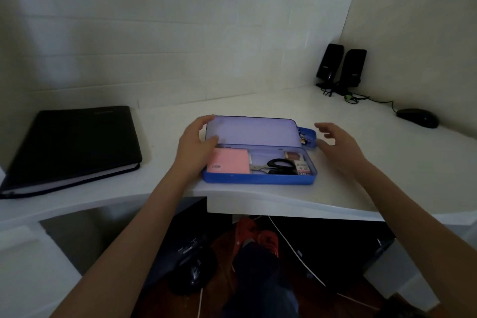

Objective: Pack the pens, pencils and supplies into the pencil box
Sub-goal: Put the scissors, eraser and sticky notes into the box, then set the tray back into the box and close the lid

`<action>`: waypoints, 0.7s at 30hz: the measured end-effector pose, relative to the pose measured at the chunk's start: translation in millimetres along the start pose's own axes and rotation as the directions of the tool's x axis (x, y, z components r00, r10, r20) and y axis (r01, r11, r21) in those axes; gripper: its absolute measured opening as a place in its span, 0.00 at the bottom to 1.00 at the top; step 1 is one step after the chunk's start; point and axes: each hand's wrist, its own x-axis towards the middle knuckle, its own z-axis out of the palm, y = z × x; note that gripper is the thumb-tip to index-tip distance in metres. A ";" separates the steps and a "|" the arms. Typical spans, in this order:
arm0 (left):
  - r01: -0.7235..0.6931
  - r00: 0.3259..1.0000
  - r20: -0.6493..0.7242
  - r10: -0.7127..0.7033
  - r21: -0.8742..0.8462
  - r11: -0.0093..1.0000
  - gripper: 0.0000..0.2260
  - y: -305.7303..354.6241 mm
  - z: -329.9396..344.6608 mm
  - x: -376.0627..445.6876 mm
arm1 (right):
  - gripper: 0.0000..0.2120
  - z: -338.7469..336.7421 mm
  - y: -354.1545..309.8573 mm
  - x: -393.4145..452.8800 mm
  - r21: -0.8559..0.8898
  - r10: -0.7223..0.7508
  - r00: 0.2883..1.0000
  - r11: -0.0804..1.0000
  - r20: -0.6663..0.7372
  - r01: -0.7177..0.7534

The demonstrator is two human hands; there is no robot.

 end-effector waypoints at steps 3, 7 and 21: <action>0.138 0.990 0.023 -0.142 0.119 0.983 0.24 -3.9 2.0 5.5 | 0.25 9.1 4.1 18.0 0.009 0.070 0.992 0.997 0.109 -0.072; 0.158 0.986 0.032 -0.166 0.177 0.971 0.19 -5.8 5.6 4.0 | 0.36 7.8 -0.3 36.8 0.192 0.117 0.904 0.958 0.411 -0.212; 0.195 0.967 -0.193 -0.164 0.154 0.969 0.19 -11.3 10.6 19.1 | 0.35 10.6 26.9 42.9 0.302 0.116 0.993 0.947 -0.016 -0.106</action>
